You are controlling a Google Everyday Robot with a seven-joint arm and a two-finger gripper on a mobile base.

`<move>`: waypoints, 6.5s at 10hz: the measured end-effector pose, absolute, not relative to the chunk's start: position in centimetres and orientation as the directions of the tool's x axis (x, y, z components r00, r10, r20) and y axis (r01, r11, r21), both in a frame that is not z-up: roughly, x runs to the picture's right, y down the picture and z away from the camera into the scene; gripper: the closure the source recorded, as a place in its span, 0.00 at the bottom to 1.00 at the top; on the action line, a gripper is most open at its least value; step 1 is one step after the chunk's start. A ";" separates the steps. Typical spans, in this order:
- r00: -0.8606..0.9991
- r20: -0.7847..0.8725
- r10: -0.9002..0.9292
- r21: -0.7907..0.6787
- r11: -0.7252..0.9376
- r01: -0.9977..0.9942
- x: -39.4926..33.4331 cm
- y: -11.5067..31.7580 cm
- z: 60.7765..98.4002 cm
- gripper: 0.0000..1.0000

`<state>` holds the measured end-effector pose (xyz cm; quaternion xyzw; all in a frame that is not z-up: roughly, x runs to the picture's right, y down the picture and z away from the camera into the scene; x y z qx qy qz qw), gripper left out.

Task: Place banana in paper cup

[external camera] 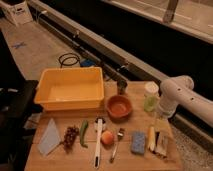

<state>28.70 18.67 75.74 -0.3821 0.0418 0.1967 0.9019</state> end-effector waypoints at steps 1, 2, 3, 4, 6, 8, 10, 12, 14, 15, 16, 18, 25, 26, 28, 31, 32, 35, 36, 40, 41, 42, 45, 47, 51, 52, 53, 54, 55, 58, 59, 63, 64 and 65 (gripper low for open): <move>0.893 -0.270 0.360 -0.654 0.612 -0.445 28.5 19.5 76.0 0.35; 0.882 -0.290 0.372 -0.645 0.604 -0.467 28.3 20.0 76.0 0.35; 0.868 -0.318 0.382 -0.624 0.605 -0.494 28.0 20.8 76.0 0.35; 0.859 -0.335 0.388 -0.608 0.607 -0.512 27.9 21.4 75.9 0.35; 0.851 -0.349 0.393 -0.594 0.609 -0.525 28.0 21.8 75.7 0.35; 0.852 -0.347 0.391 -0.595 0.611 -0.523 27.9 21.7 75.8 0.35; 0.850 -0.355 0.390 -0.590 0.612 -0.527 27.9 21.6 76.1 0.35; 0.846 -0.367 0.386 -0.591 0.606 -0.533 27.8 21.7 76.7 0.35; 0.835 -0.385 0.392 -0.598 0.583 -0.550 28.1 22.2 77.5 0.35; 0.833 -0.389 0.394 -0.600 0.578 -0.553 28.1 22.2 77.8 0.35; 0.828 -0.399 0.395 -0.603 0.567 -0.561 28.3 22.6 78.1 0.35; 0.819 -0.416 0.395 -0.608 0.549 -0.573 28.5 23.3 78.6 0.35; 0.814 -0.453 0.365 -0.645 0.496 -0.581 28.0 26.6 79.5 0.46; 0.814 -0.453 0.363 -0.645 0.497 -0.581 28.0 26.6 79.5 0.57; 0.814 -0.455 0.361 -0.649 0.492 -0.580 27.9 26.6 79.2 0.78; 0.818 -0.449 0.361 -0.638 0.511 -0.576 28.0 26.5 79.0 1.00; 0.817 -0.449 0.361 -0.639 0.510 -0.576 28.0 26.5 79.0 1.00; 0.819 -0.447 0.359 -0.640 0.512 -0.573 27.8 26.5 79.0 1.00; 0.822 -0.439 0.361 -0.634 0.524 -0.569 27.7 26.3 78.9 1.00; 0.835 -0.373 0.406 -0.581 0.599 -0.551 26.0 19.8 77.5 1.00; 0.839 -0.357 0.410 -0.575 0.612 -0.543 25.6 18.4 77.7 1.00; 0.843 -0.346 0.411 -0.569 0.623 -0.537 25.3 17.3 78.0 1.00; 0.854 -0.308 0.420 -0.524 0.674 -0.521 24.8 12.1 79.4 1.00; 0.853 -0.271 0.446 -0.502 0.691 -0.520 24.3 7.3 79.5 1.00; 0.843 -0.216 0.492 -0.436 0.724 -0.534 23.0 -2.5 76.2 1.00; 0.846 -0.214 0.489 -0.438 0.726 -0.530 22.5 -3.5 75.9 1.00; 0.846 -0.203 0.492 -0.436 0.729 -0.528 22.1 -4.3 75.7 1.00; 0.844 -0.214 0.491 -0.436 0.725 -0.532 22.6 -4.0 75.6 1.00; 0.844 -0.214 0.491 -0.436 0.725 -0.532 22.6 -4.0 75.6 1.00; 0.833 -0.213 0.510 -0.418 0.723 -0.550 22.8 -4.1 75.6 1.00; 0.810 -0.212 0.547 -0.390 0.712 -0.583 24.0 -4.6 75.6 1.00; 0.727 -0.171 0.665 -0.315 0.662 -0.680 29.2 -9.3 77.5 1.00; 0.707 -0.149 0.692 -0.305 0.648 -0.698 29.5 -10.4 78.1 1.00; 0.689 -0.135 0.713 -0.297 0.634 -0.714 30.2 -10.9 78.4 1.00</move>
